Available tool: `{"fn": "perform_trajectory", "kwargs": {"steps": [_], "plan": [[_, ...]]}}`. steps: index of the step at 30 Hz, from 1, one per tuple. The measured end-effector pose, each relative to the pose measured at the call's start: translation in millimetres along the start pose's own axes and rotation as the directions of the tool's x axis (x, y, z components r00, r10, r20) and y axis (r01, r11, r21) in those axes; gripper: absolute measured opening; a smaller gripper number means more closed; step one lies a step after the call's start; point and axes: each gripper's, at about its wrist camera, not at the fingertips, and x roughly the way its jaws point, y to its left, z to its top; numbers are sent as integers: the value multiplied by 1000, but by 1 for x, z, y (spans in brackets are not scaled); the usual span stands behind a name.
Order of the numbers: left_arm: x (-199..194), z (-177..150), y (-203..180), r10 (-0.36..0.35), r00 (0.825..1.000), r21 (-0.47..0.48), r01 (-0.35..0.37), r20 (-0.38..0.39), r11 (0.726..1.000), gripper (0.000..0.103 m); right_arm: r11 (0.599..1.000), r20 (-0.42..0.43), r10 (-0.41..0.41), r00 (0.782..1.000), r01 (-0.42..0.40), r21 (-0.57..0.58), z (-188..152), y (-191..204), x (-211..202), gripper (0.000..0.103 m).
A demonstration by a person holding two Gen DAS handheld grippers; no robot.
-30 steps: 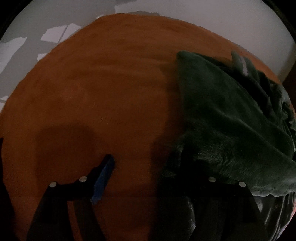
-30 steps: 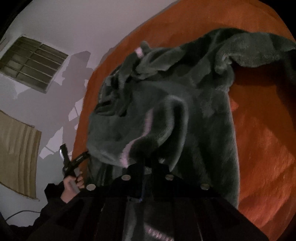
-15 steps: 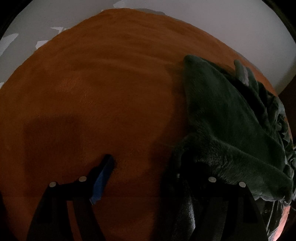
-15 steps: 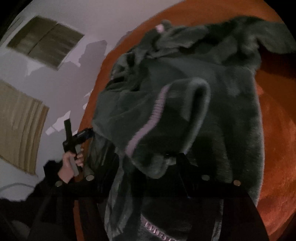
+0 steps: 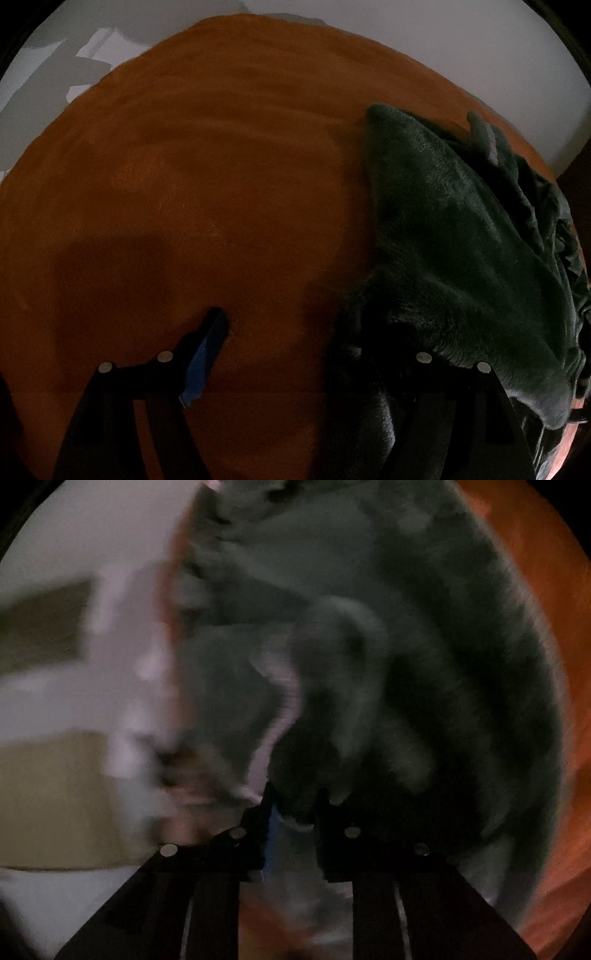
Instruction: Fold clothes
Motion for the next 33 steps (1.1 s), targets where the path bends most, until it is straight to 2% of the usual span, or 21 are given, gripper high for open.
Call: {"fn": "perform_trajectory", "kwargs": {"steps": [1,4,6,9,11,13,15,17,18,20,21,23,25,27,28,30,32,33], "plan": [[-1,-1,4,-8,1000,-4,8,-3,1000,77,1000,-2,-21,1000,21,-8,0,-2,6,27],[-2,2,10,-26,999,-20,26,-18,999,77,1000,29,-11,1000,12,-24,-4,0,1,32],[-4,5,12,-15,1000,-10,15,-24,1000,77,1000,48,-15,999,16,-23,-8,2,-8,34],[-6,4,10,-3,1000,3,3,-23,1000,77,998,37,63,997,-63,-7,-16,5,-20,34],[-13,3,7,13,1000,26,-13,-6,1000,77,993,21,99,995,-98,-60,-22,17,-24,34],[-21,2,7,12,1000,36,-12,19,999,77,986,77,20,997,-8,-164,-26,33,-35,34],[-27,3,11,6,1000,26,-7,31,1000,77,971,138,-41,990,72,-227,-26,41,-47,34],[-30,10,18,19,999,-4,-19,34,1000,77,954,209,-86,974,140,-264,-22,44,-59,34],[-32,12,20,29,999,-23,-28,37,999,77,946,262,-102,960,175,-272,-17,43,-65,34],[-46,5,25,54,996,-53,-51,67,997,77,903,356,-146,923,271,-332,-7,42,-70,34],[-58,3,23,73,993,-75,-66,97,995,77,856,392,-190,900,348,-382,-2,43,-68,35],[-82,-9,11,28,990,-83,-16,137,996,76,723,440,-277,854,487,-489,7,44,-59,35],[-108,-31,-26,-47,987,-40,54,157,998,76,650,403,-303,863,497,-575,14,36,-47,35],[-122,-53,-69,-125,980,67,116,154,991,76,661,377,-298,877,475,-581,25,24,-46,35],[-121,-57,-101,-165,976,154,143,141,978,76,674,367,-292,883,462,-576,30,18,-46,35],[-122,-86,-153,-213,972,279,177,103,944,76,713,360,-273,892,439,-547,40,13,-46,35],[-119,-113,-206,-253,966,390,214,49,895,76,767,368,-235,900,404,-499,47,9,-50,29],[-117,-118,-218,-260,965,412,222,37,884,76,796,374,-210,903,380,-471,50,6,-55,16]]}}
